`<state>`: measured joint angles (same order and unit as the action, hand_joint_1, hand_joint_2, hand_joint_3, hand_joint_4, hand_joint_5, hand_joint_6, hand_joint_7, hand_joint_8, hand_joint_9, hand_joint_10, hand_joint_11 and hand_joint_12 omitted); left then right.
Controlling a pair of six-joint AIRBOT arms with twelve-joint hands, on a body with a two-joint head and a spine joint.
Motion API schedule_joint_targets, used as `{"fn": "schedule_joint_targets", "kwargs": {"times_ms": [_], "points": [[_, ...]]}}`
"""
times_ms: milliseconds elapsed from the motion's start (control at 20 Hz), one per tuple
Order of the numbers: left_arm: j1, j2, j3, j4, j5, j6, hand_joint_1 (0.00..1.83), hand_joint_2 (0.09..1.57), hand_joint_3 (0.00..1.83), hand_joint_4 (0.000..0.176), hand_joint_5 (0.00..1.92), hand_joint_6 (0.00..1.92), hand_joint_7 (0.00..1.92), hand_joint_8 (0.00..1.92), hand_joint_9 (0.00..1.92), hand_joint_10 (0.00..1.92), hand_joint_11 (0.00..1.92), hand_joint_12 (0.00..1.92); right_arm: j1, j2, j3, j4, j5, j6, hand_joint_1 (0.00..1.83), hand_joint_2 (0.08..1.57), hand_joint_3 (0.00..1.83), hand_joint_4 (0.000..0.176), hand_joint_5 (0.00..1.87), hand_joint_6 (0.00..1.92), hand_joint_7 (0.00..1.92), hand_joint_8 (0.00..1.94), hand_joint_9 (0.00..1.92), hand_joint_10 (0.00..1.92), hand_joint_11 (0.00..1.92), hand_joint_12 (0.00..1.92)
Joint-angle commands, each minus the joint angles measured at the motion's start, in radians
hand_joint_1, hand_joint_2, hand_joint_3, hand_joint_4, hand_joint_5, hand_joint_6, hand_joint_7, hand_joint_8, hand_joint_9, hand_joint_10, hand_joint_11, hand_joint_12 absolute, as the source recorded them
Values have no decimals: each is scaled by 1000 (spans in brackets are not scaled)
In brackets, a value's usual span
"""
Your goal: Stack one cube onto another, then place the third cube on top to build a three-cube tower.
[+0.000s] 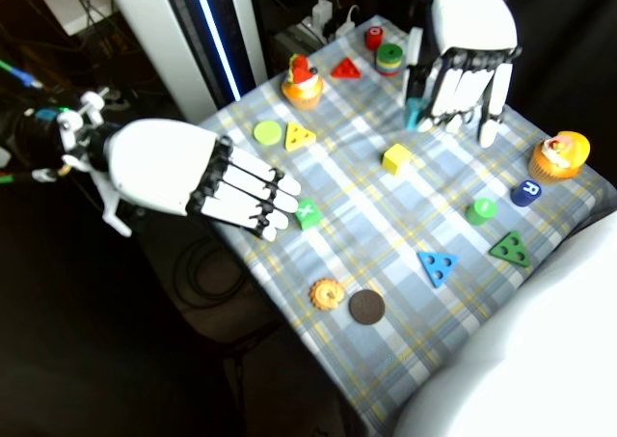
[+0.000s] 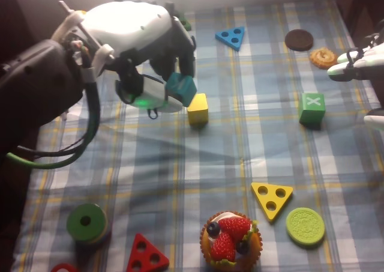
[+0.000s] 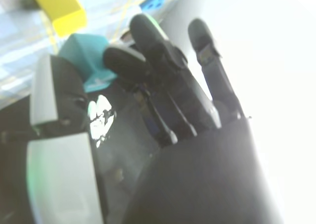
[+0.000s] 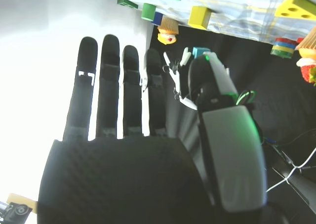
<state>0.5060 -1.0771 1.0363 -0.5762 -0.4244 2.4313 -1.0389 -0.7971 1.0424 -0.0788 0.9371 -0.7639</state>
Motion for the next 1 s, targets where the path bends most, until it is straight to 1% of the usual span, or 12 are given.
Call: {"fn": "schedule_joint_targets", "kwargs": {"times_ms": [0,50,300,400,500,550,600,650,700,750,800,950], "points": [[-20,-10,10,26,-83,-2,1227,1094,0,0,990,851,1066,954,1106,16,579,34,15,-4,5,19,116,4,647,1266,0,0,554,1,559,1,598,3,271,914],[-21,-17,15,27,-76,-2,1229,1101,0,0,966,878,1064,973,1098,22,532,18,15,-4,6,18,116,4,662,1265,0,0,549,0,554,0,587,1,256,901],[-28,-51,52,26,-43,-2,1235,1102,1,0,972,837,1050,1031,1190,65,569,39,15,-5,7,15,116,6,710,1253,0,0,551,1,557,1,595,2,283,853],[-30,-64,65,26,-35,-2,1249,1081,0,0,1049,697,1074,1003,1184,89,604,70,15,-6,8,15,116,6,693,1259,1,0,542,0,537,0,573,0,261,856],[-31,-74,74,25,-32,-2,1242,1090,2,0,1027,740,1052,1036,1151,93,580,70,16,-7,9,15,116,6,702,1258,0,0,541,0,534,0,571,0,245,887],[-32,-77,77,25,-29,-2,1250,1080,6,0,1052,687,1060,1037,1017,430,493,228,16,-7,9,15,116,6,698,1257,0,0,546,2,538,2,577,2,250,904],[-33,-80,80,26,-25,-2,1250,1080,6,0,1052,687,1060,1037,1017,430,493,228,16,-7,10,15,116,8,698,1257,0,0,546,2,538,2,577,2,250,904],[-33,-80,83,25,-21,-2,1254,1084,0,0,1052,676,1060,1049,944,707,381,509,17,-8,10,13,116,10,714,1252,0,0,543,0,536,0,569,1,218,923],[-33,-80,84,25,-20,-2,1254,1084,0,0,1052,676,1060,1049,944,707,381,509,17,-8,10,13,116,10,714,1252,0,0,543,0,536,0,569,1,218,923],[-33,-80,85,23,-17,-2,1251,1098,0,0,1032,700,1024,1120,879,811,296,638,17,-8,11,13,116,11,726,1250,0,0,546,1,543,2,583,5,232,952],[-32,-80,87,20,-15,-2,1254,1099,0,0,1032,693,1018,1138,869,823,286,649,17,-8,11,13,116,11,725,1251,0,0,544,0,541,1,576,2,223,953],[-31,-80,91,14,-10,-2,1257,1084,0,0,1086,605,1036,1104,872,839,252,721,17,-9,11,13,116,12,731,1254,0,0,538,0,535,0,565,1,177,1009]]}}
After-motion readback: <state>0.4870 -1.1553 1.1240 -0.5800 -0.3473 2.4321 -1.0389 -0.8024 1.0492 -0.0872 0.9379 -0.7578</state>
